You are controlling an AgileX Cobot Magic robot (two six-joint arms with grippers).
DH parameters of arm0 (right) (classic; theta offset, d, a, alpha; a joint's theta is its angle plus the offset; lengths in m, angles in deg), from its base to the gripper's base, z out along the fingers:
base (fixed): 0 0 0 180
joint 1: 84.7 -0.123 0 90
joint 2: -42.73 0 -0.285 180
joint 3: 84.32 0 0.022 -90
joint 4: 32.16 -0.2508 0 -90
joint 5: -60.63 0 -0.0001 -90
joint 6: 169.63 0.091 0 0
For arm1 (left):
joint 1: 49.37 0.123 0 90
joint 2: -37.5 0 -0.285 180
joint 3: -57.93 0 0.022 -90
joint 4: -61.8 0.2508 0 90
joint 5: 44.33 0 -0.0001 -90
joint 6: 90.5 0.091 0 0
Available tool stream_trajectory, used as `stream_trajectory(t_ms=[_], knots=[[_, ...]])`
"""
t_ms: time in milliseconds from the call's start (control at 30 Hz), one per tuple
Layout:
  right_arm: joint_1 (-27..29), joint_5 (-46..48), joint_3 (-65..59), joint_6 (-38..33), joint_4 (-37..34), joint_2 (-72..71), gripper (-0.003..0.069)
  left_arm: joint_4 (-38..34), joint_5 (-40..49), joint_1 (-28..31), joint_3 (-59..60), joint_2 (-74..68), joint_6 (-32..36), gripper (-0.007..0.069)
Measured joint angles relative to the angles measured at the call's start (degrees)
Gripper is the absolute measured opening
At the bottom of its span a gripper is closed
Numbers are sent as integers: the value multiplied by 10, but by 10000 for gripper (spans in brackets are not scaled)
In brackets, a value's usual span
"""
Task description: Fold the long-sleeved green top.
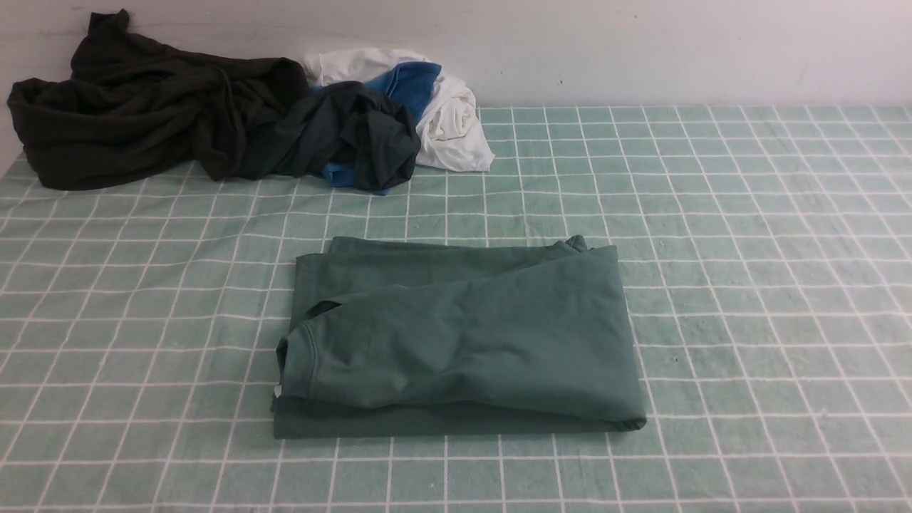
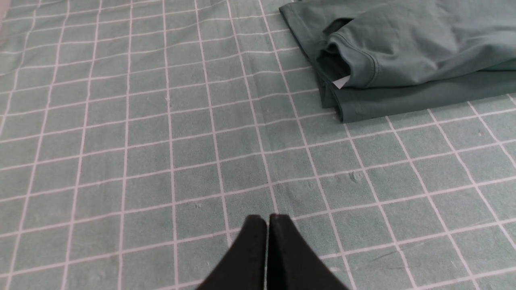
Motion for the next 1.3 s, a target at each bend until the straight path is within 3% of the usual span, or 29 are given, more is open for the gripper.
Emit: stream_trajectory(t_ms=[1300], knots=[[0, 5, 1, 0, 2, 0, -14, -3, -11, 5, 0, 0, 2, -3]])
